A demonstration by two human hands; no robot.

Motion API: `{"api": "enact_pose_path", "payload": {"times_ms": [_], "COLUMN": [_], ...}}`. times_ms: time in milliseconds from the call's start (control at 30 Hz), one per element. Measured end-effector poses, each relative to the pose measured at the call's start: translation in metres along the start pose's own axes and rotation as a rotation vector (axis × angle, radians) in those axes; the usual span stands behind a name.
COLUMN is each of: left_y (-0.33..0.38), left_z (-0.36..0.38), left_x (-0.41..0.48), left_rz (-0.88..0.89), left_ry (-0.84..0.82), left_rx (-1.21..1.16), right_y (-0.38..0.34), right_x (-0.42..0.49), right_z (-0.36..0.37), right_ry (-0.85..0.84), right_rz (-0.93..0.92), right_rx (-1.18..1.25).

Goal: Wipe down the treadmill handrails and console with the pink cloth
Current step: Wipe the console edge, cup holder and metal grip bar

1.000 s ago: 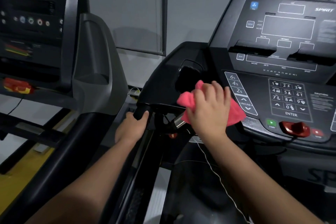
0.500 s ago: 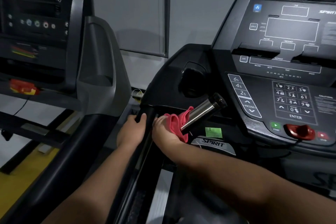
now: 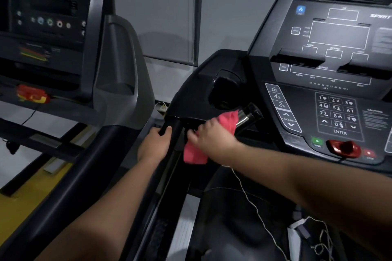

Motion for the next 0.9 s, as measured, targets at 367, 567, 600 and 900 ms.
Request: {"api": "enact_pose_path", "payload": {"times_ms": [367, 567, 600, 900], "left_y": [-0.005, -0.013, -0.014, 0.064], "left_z": [0.002, 0.007, 0.007, -0.021], "left_x": [0.007, 0.015, 0.017, 0.013], "left_rz": [0.000, -0.021, -0.033, 0.101], "left_ry": [-0.017, -0.041, -0.050, 0.079], "left_rx": [-0.035, -0.066, -0.082, -0.343], "right_y": [0.083, 0.138, 0.145, 0.209], "right_x": [-0.021, -0.029, -0.029, -0.036], "right_z": [-0.008, -0.002, -0.002, -0.012], "right_ry": [0.000, -0.028, -0.015, 0.552], "right_rz": [0.144, 0.323, 0.347, 0.586], "right_rx": [0.307, 0.610, 0.608, 1.326]}}
Point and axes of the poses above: each hand's wrist, its own x-axis towards the middle knuckle, its own z-axis out of the palm, y = z × x, the point moved 10 cm from there along x, towards the middle knuckle, and after that the axes turned 5 degrees about -z, right-handed, at the moved point
